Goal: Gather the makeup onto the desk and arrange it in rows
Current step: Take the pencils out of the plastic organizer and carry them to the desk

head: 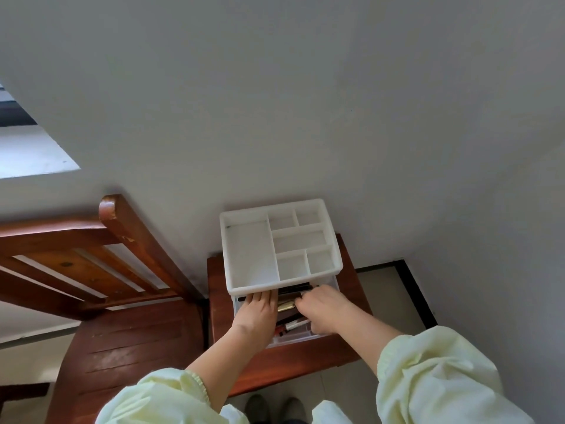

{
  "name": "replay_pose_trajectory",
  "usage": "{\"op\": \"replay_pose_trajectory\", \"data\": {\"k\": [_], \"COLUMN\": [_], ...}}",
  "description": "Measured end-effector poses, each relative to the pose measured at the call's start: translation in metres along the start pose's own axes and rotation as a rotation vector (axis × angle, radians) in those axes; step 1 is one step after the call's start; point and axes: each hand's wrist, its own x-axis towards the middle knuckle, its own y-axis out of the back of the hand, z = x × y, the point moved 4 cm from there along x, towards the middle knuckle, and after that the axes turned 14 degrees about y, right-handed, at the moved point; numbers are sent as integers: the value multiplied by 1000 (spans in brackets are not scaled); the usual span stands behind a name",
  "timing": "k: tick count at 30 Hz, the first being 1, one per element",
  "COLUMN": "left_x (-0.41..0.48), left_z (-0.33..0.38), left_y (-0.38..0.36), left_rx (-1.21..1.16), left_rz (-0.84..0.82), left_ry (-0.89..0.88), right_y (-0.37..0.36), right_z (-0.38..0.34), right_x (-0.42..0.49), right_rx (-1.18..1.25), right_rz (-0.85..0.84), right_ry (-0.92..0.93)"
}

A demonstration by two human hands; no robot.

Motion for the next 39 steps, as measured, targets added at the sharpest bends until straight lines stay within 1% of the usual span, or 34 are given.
{"op": "replay_pose_trajectory", "data": {"k": [2,5,8,10,12,13,15,18,20,22,27,31,34,37,39], "left_x": [1,-1,-2,-4,-4,-2,1,0,-1,5,10,16,17,13,12], "left_z": [5,11,12,10,9,10,12,19,21,23,19,4,-5,-9,-12], "left_y": [1,4,9,12,15,10,8,19,20,11,6,3,2,4,8], "left_rx": [66,103,105,84,99,113,124,69,47,81,20,-92,-199,-231,-269], "left_rz": [21,60,44,100,102,69,83,183,73,88,-62,-137,-237,-310,-338], "left_ry": [-60,-130,-156,-150,-148,-140,-137,-129,-121,-106,-50,-33,-14,12,46], "right_y": [3,6,8,8,8,8,9,9,10,11,5,4,9,11,12], "right_z": [-1,-2,-2,-2,-1,-2,-3,-3,-3,-2,1,7,11,15,19], "right_x": [0,-1,-3,-4,-4,-5,-6,-11,-15,-19,-26,-29,-34,-42,-48], "right_rx": [-35,-51,-59,-64,-94,-124,-162,-151,-139,-135,-134,-107,-64,-54,-35], "right_rz": [-30,-39,-26,-22,-8,4,33,63,77,80,53,60,81,107,96], "right_ry": [29,43,59,63,74,84,95,86,74,60,31,4,-13,-15,-40]}}
